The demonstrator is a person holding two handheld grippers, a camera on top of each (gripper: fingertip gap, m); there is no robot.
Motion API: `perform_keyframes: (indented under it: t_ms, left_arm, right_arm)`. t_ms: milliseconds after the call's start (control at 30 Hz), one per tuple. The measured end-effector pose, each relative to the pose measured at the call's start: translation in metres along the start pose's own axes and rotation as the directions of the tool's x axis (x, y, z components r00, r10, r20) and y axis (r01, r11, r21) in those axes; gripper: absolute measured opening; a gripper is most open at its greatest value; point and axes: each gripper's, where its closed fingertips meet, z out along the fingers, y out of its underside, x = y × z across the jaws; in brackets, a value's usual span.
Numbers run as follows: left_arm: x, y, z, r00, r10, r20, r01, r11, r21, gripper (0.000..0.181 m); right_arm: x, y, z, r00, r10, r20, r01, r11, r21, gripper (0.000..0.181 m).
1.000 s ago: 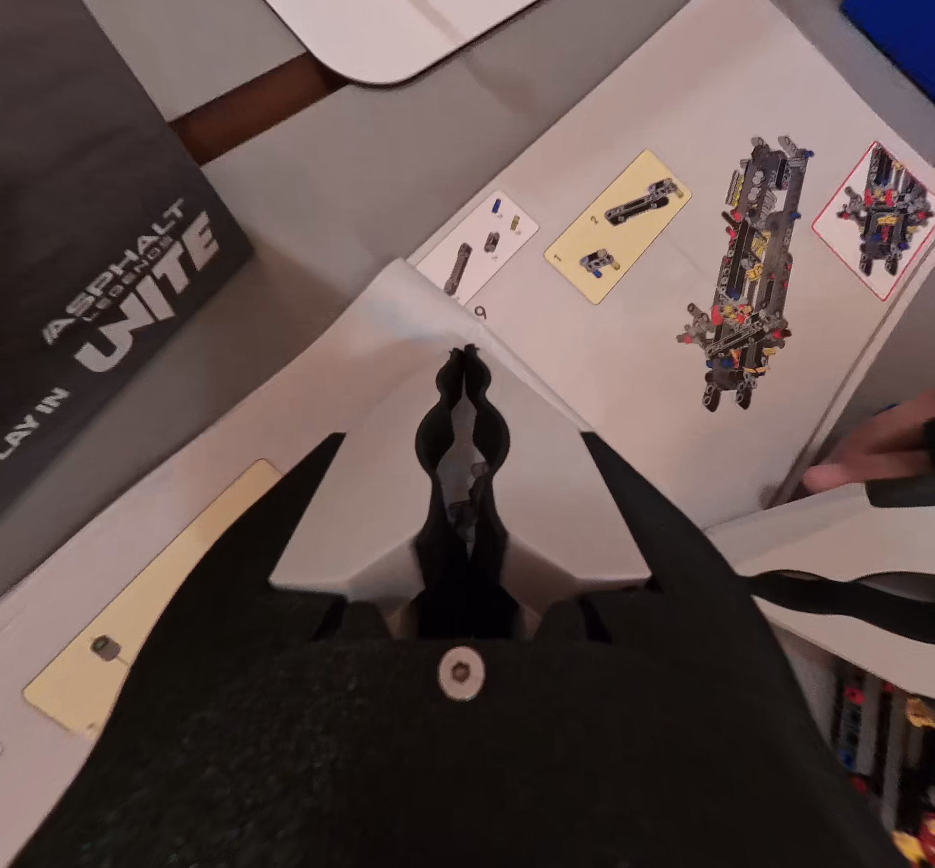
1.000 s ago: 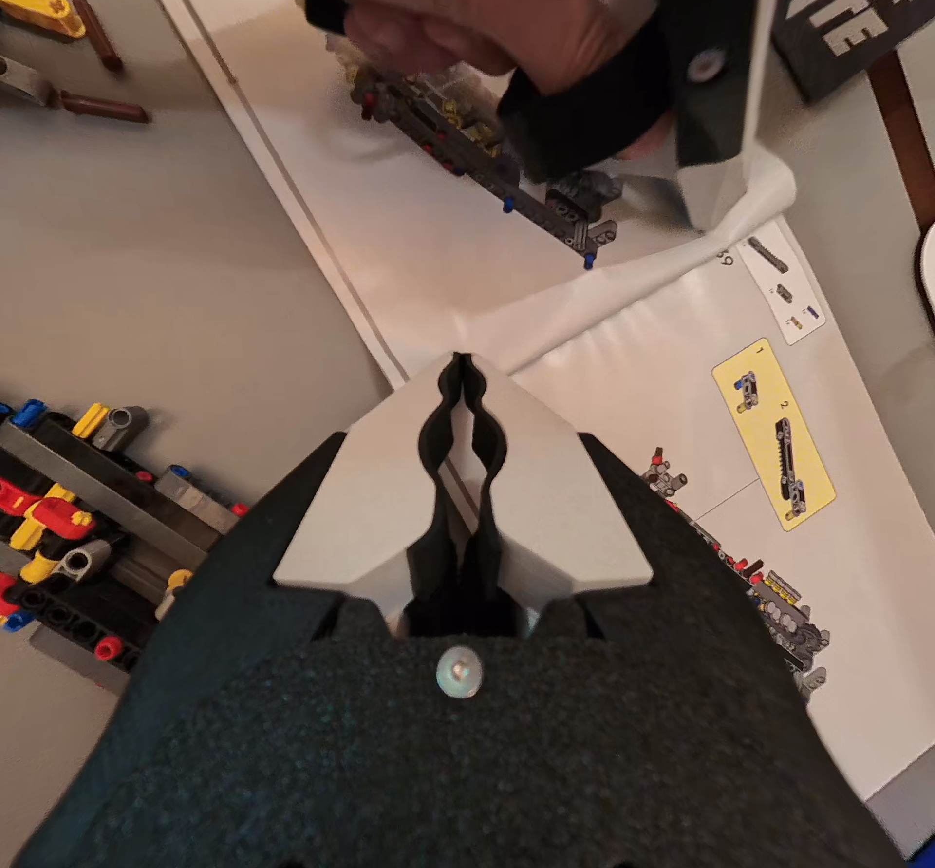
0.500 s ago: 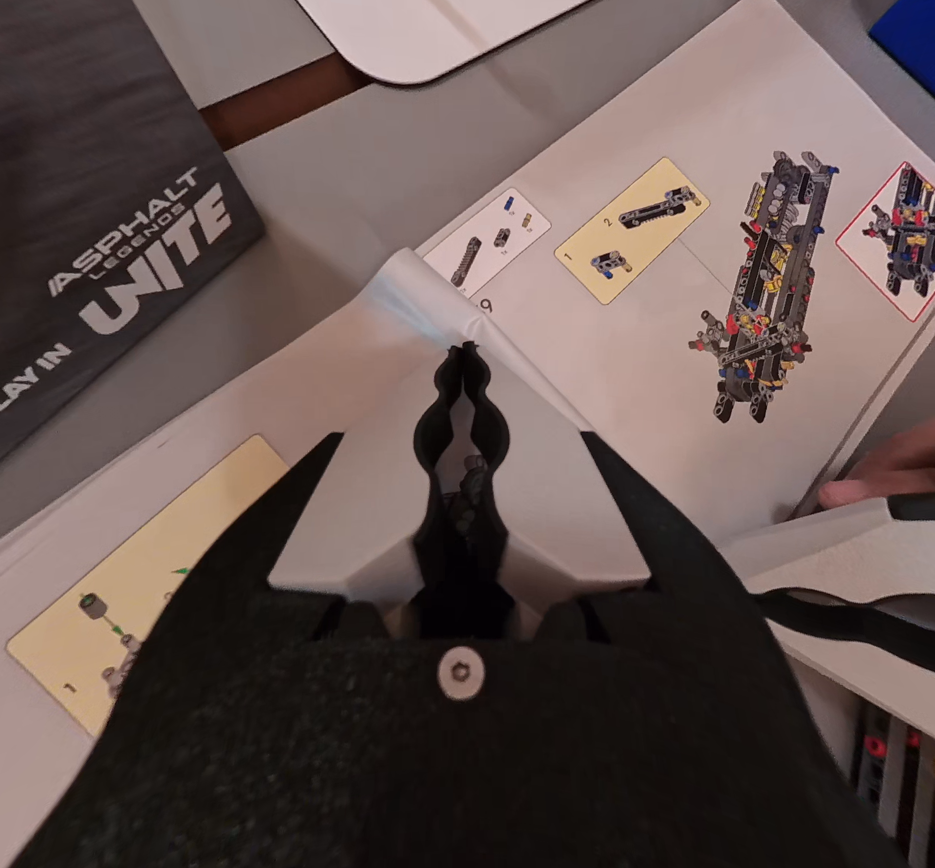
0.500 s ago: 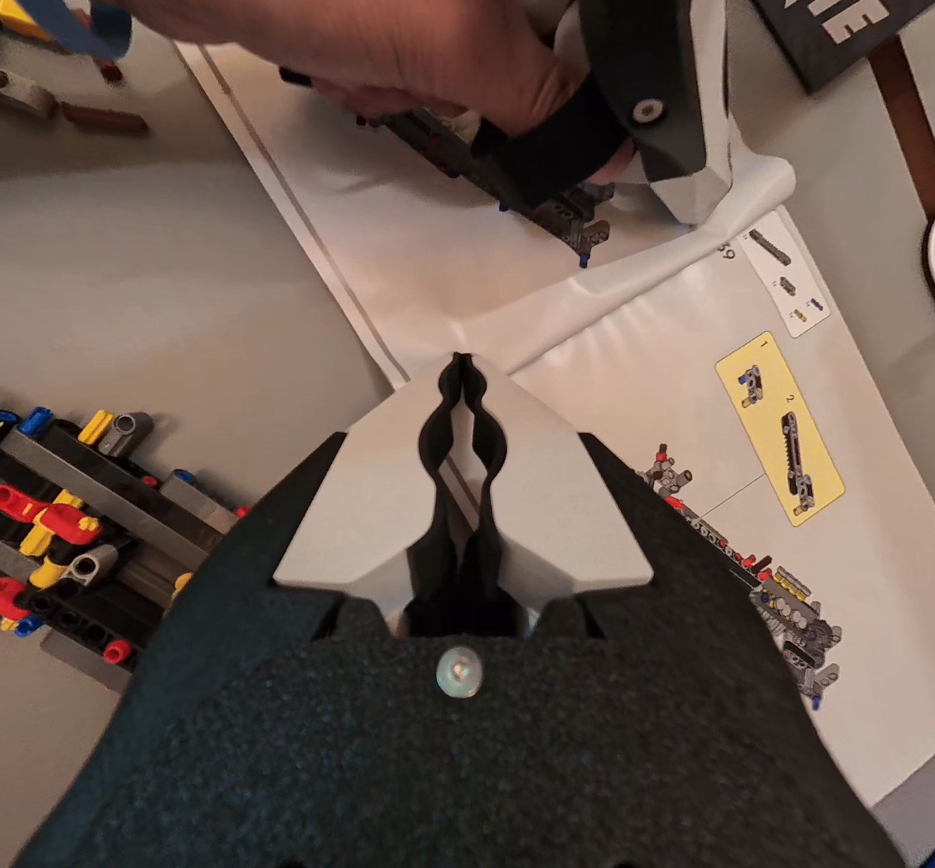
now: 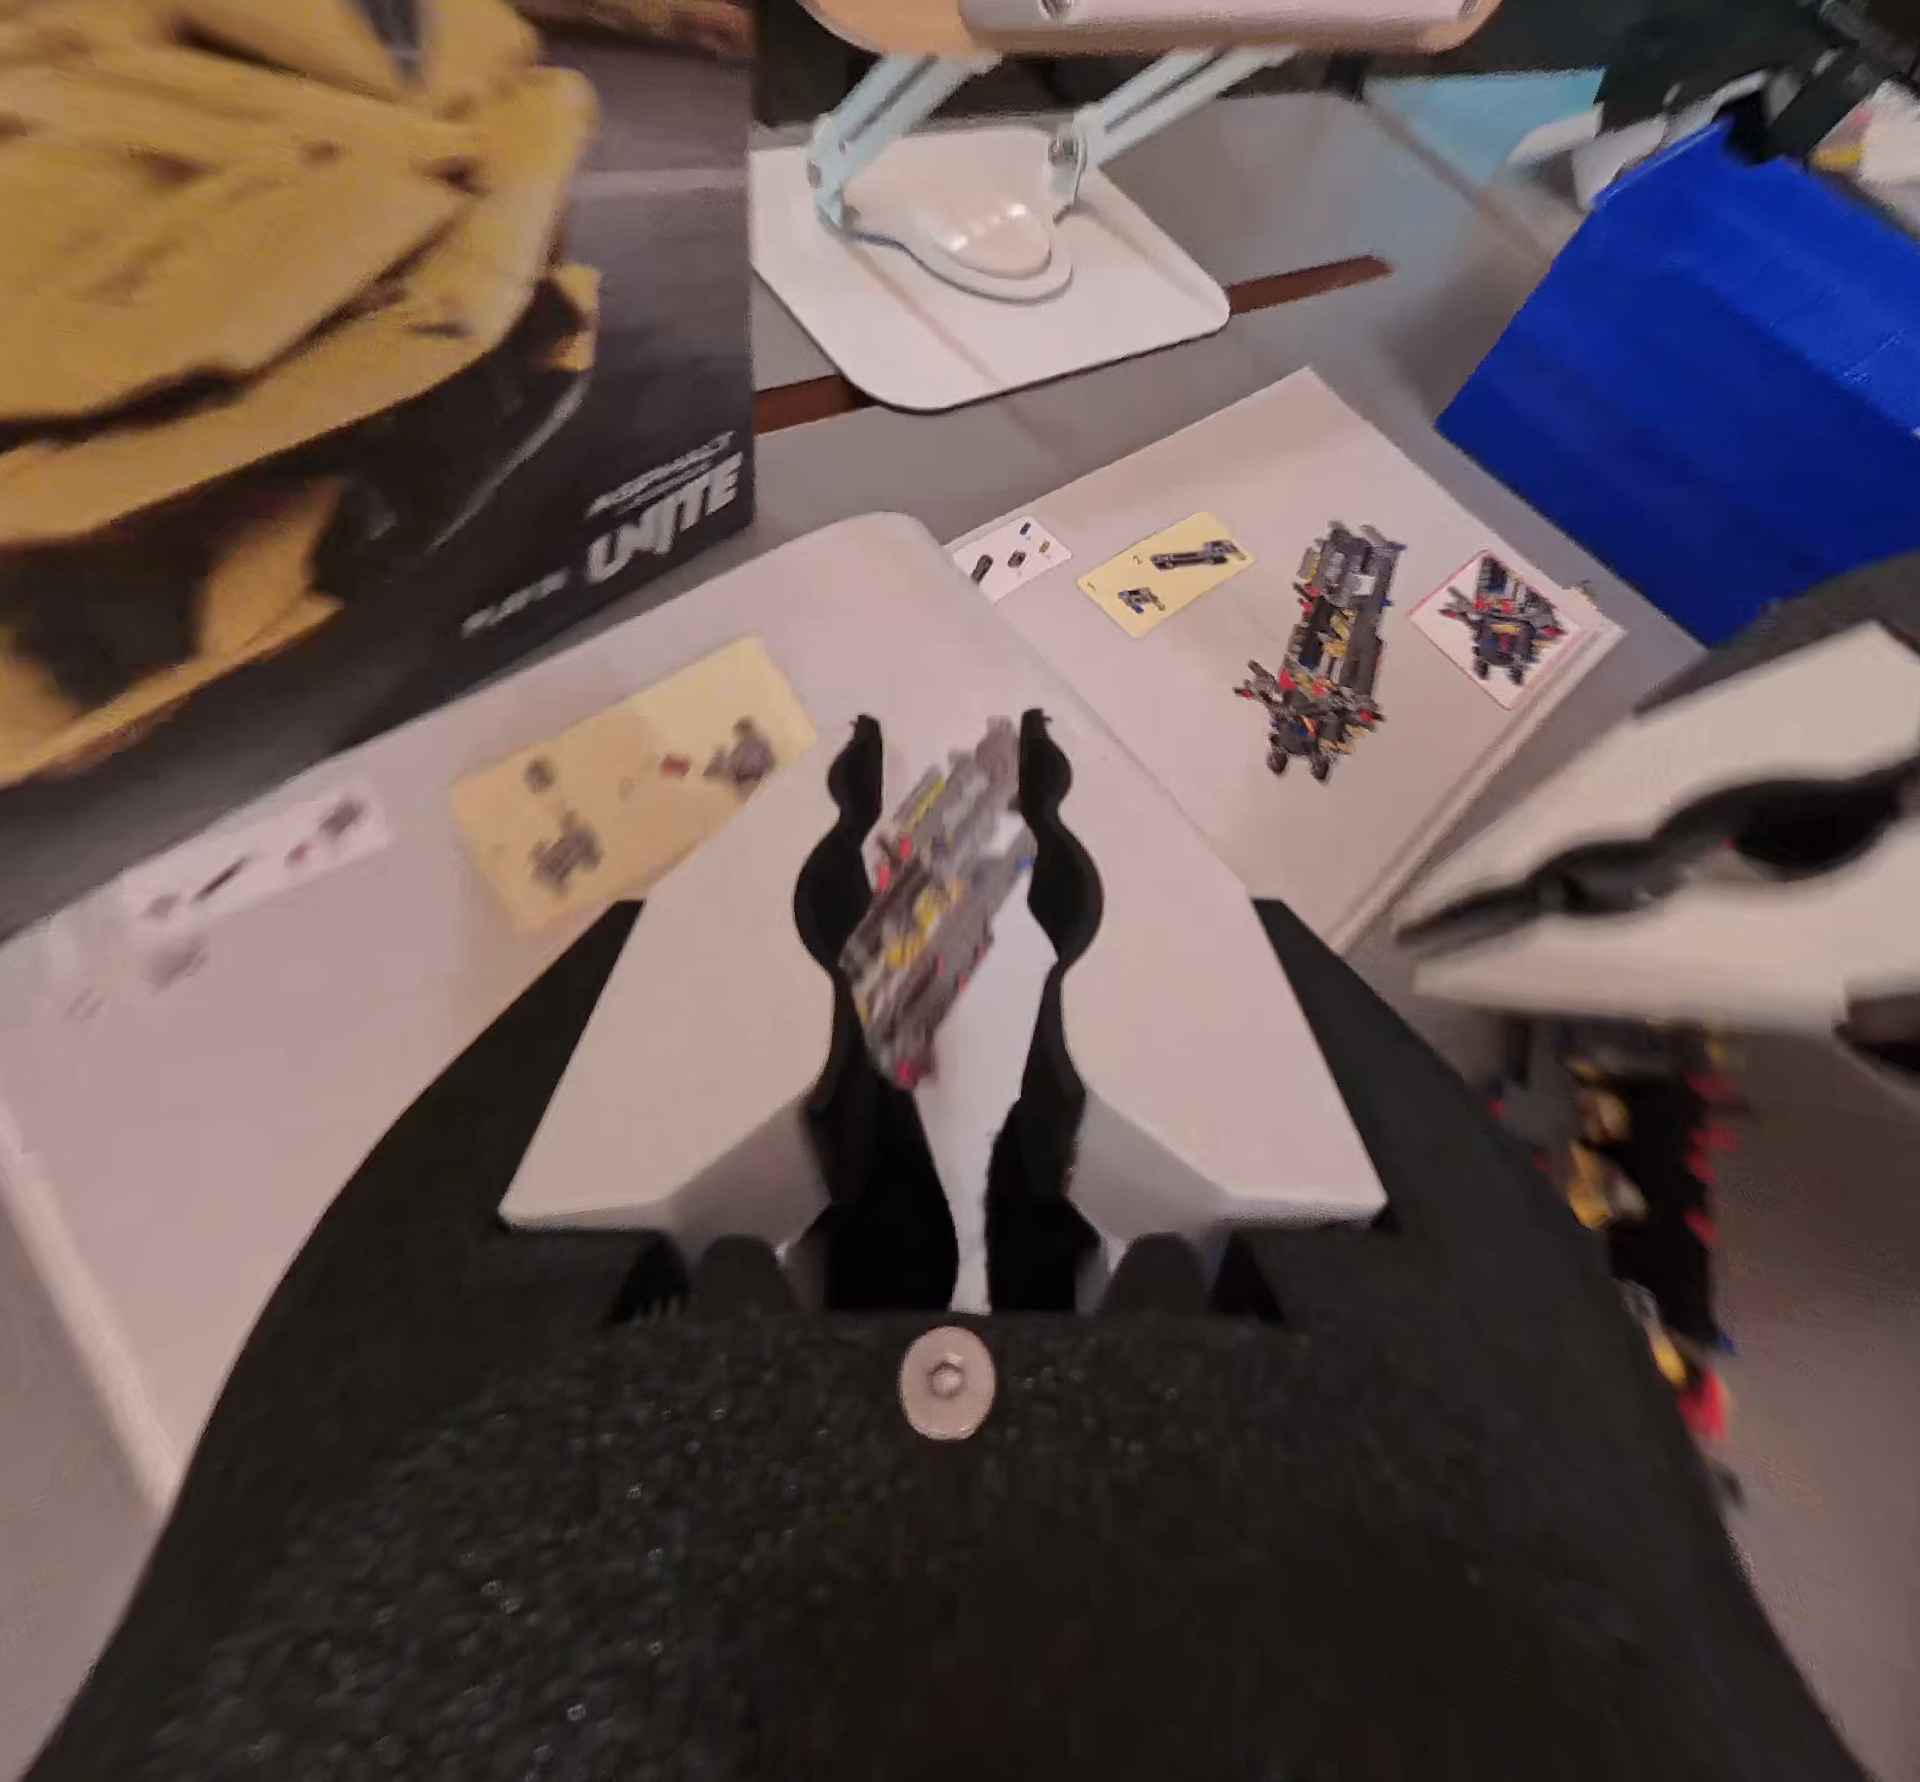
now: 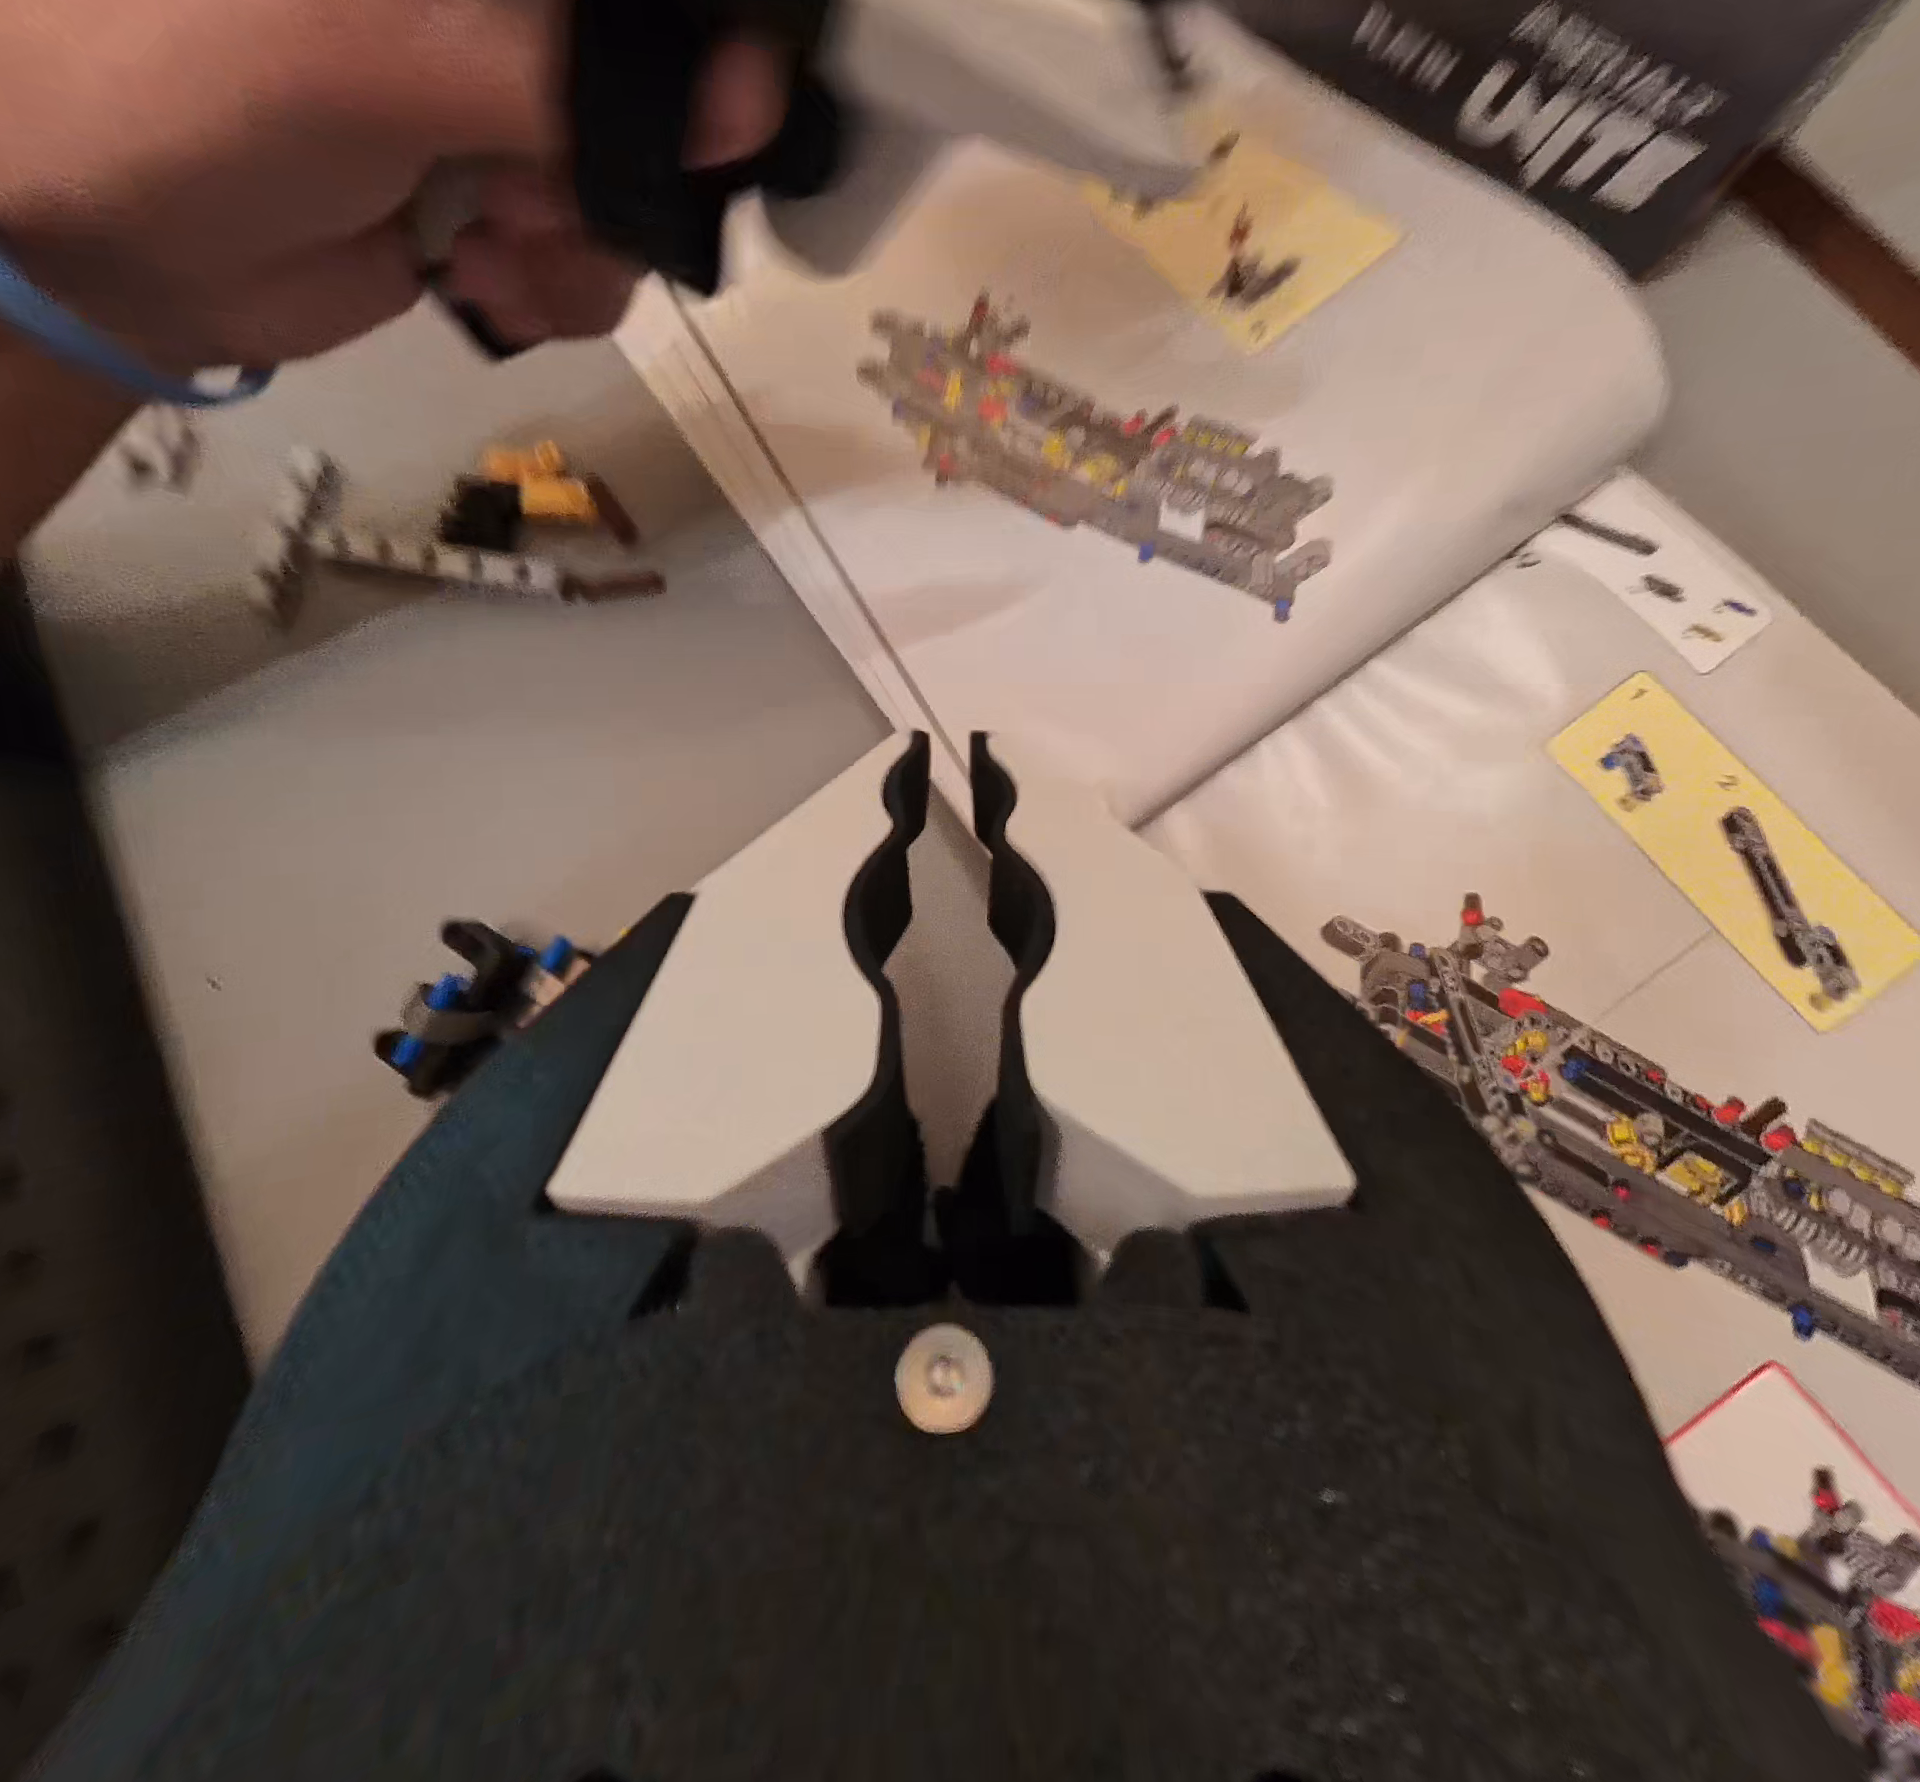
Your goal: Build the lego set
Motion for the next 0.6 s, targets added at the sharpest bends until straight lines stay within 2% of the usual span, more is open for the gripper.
perform_keyframes:
  t_ms: [100,167,267,333,433,600]
  left_arm:
    - [-0.016,0.022,-0.072,0.998,-0.009,0.061,0.003,0.995,0.100,0.025]
    - [-0.038,0.040,-0.112,0.987,-0.026,0.159,-0.003,0.984,0.181,0.025]
    - [-0.064,0.059,-0.150,0.963,-0.113,0.244,0.036,0.953,0.300,0.025]
    - [-0.068,0.070,-0.153,0.964,-0.147,0.221,0.080,0.954,0.287,0.025]
    - [-0.061,0.061,-0.150,0.978,-0.104,0.181,0.050,0.957,0.285,0.025]
    - [-0.064,0.074,-0.137,0.966,-0.027,0.256,-0.018,0.984,0.175,0.021]
  right_arm:
    - [0.000,-0.016,-0.021,0.994,0.100,-0.049,-0.088,0.976,0.201,0.016]
    - [-0.003,-0.021,-0.030,0.989,0.125,-0.077,-0.094,0.940,0.328,0.022]
    - [0.003,-0.009,-0.033,0.971,0.155,-0.180,-0.075,0.918,0.389,0.019]
    - [0.006,-0.005,-0.032,0.965,0.124,-0.231,-0.038,0.938,0.346,0.021]
    - [0.010,-0.005,-0.030,0.956,0.072,-0.284,0.022,0.949,0.315,0.022]
    - [0.008,-0.006,-0.029,0.945,0.036,-0.324,0.076,0.942,0.327,0.020]
